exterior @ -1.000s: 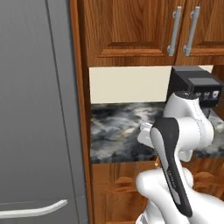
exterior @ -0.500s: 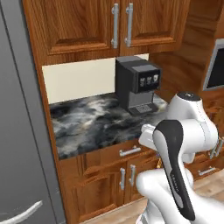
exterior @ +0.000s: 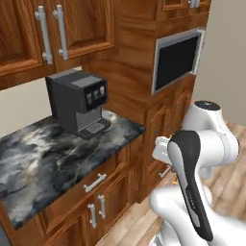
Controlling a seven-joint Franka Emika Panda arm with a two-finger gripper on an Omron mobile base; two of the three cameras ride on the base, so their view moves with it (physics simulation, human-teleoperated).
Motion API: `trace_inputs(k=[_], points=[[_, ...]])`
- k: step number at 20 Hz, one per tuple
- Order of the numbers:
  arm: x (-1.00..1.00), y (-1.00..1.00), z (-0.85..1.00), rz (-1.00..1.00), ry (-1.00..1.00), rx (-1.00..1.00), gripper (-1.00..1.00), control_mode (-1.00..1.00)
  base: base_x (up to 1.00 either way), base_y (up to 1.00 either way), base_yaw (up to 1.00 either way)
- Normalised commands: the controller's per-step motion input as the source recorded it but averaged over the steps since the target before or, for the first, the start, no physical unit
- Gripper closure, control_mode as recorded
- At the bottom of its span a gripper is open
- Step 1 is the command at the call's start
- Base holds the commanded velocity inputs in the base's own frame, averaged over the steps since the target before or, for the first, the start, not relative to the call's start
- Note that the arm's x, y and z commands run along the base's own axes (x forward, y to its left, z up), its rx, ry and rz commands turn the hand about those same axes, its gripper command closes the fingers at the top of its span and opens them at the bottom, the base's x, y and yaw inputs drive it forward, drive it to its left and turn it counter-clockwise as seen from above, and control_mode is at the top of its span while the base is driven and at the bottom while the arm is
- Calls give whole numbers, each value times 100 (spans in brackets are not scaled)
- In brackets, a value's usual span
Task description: Take the fork and place it on the left side of the plate. Then take the spoon and place it on the right side of the plate. Make sure they're directly next to the plate.
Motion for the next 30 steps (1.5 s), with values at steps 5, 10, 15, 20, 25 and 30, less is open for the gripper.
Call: trace_inputs(k=[5, 10, 15, 20, 25, 30], points=[[0, 0, 0, 0, 0, 0, 100, 100, 0, 0, -75], [0, 0, 0, 0, 0, 0, 100, 100, 2, -4, -75], [0, 0, 0, 0, 0, 0, 100, 100, 13, -21, -73], [0, 0, 0, 0, 0, 0, 100, 100, 27, -22, -69], [0, 0, 0, 0, 0, 0, 100, 100, 49, -7, -63], [0, 0, 0, 0, 0, 0, 100, 100, 96, 10, -47]])
